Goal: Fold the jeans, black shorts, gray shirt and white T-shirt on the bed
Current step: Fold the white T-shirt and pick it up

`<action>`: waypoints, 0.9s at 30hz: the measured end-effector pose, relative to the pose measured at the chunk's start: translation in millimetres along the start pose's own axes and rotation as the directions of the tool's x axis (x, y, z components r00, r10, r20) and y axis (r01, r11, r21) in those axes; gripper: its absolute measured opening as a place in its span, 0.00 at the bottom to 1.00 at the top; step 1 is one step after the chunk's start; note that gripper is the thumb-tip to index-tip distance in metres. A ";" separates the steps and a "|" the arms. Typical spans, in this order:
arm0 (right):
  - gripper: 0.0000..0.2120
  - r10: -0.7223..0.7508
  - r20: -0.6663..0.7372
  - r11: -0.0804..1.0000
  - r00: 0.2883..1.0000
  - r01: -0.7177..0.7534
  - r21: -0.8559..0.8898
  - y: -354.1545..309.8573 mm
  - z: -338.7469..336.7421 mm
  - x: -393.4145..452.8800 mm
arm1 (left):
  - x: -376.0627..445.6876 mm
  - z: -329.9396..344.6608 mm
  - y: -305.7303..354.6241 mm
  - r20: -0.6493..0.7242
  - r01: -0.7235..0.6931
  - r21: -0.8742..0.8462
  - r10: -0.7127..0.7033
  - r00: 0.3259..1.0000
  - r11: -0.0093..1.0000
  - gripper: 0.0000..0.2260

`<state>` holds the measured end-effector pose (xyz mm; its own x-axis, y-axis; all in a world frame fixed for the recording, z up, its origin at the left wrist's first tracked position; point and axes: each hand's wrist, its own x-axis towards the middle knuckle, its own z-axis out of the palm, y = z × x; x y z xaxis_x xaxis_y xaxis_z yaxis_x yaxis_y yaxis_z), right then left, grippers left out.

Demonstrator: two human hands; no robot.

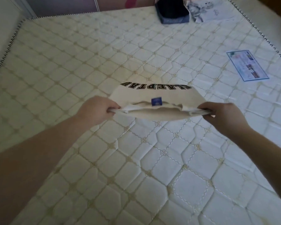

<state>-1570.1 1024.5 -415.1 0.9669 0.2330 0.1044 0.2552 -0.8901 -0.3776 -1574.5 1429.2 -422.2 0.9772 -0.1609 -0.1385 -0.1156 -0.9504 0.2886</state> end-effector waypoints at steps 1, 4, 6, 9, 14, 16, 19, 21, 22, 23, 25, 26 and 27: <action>0.13 0.000 0.024 0.999 1.000 0.001 -0.039 5.2 16.4 -13.3 | -9.7 24.3 -0.4 0.001 0.005 0.018 -0.005 1.000 1.000 0.15; 0.14 0.027 0.151 0.993 0.988 -0.008 -0.121 19.8 73.7 -66.6 | -52.5 105.8 2.5 0.034 -0.003 0.008 0.003 0.999 1.000 0.16; 0.14 0.106 0.292 0.986 0.950 -0.063 -0.153 30.4 109.4 -109.8 | -88.4 159.6 7.8 0.122 0.035 -0.034 -0.030 0.992 0.999 0.16; 0.19 0.169 0.535 0.975 0.828 -0.063 -0.211 47.3 154.6 -173.6 | -139.5 227.4 16.0 0.377 0.043 -0.004 -0.038 0.926 0.999 0.18; 0.22 0.246 0.525 0.968 0.815 -0.234 -0.090 60.7 183.0 -229.3 | -181.5 264.5 21.5 0.276 0.057 -0.087 -0.031 0.961 0.995 0.18; 0.17 0.399 0.381 0.903 0.834 -0.430 -0.005 65.6 182.2 -228.5 | -181.5 262.2 20.6 0.087 0.179 -0.182 -0.166 0.982 0.967 0.14; 0.19 0.640 0.322 0.703 0.697 -0.701 0.120 72.9 183.3 -209.9 | -162.3 255.0 14.9 0.062 0.449 -0.316 -0.454 0.889 0.836 0.14; 0.24 0.746 0.386 0.517 0.542 -0.838 0.177 79.2 187.9 -191.9 | -144.7 254.3 10.8 0.192 0.638 -0.429 -0.626 0.756 0.639 0.15; 0.25 0.767 0.425 0.456 0.480 -0.874 0.165 82.1 191.1 -184.5 | -137.3 255.9 8.5 0.254 0.697 -0.459 -0.670 0.698 0.552 0.16; 0.25 0.769 0.462 0.434 0.443 -0.891 0.132 83.9 194.2 -179.1 | -131.1 258.3 5.6 0.303 0.733 -0.471 -0.690 0.657 0.491 0.17; 0.21 0.738 0.529 0.448 0.419 -0.891 0.081 86.1 199.1 -174.9 | -123.1 263.1 2.0 0.384 0.774 -0.462 -0.690 0.614 0.432 0.19; 0.20 0.723 0.551 0.458 0.418 -0.886 0.072 86.3 200.3 -175.0 | -120.5 264.5 0.5 0.409 0.785 -0.450 -0.683 0.606 0.426 0.19; 0.20 0.718 0.560 0.456 0.414 -0.887 0.071 86.8 200.6 -175.3 | -119.0 265.4 -1.3 0.418 0.790 -0.441 -0.681 0.601 0.427 0.19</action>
<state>-1716.4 985.0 -650.7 0.5863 -0.3234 -0.7427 -0.7408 -0.5849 -0.3302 -1737.8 1379.0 -657.6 0.5919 0.4388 -0.6761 0.8008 -0.4152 0.4316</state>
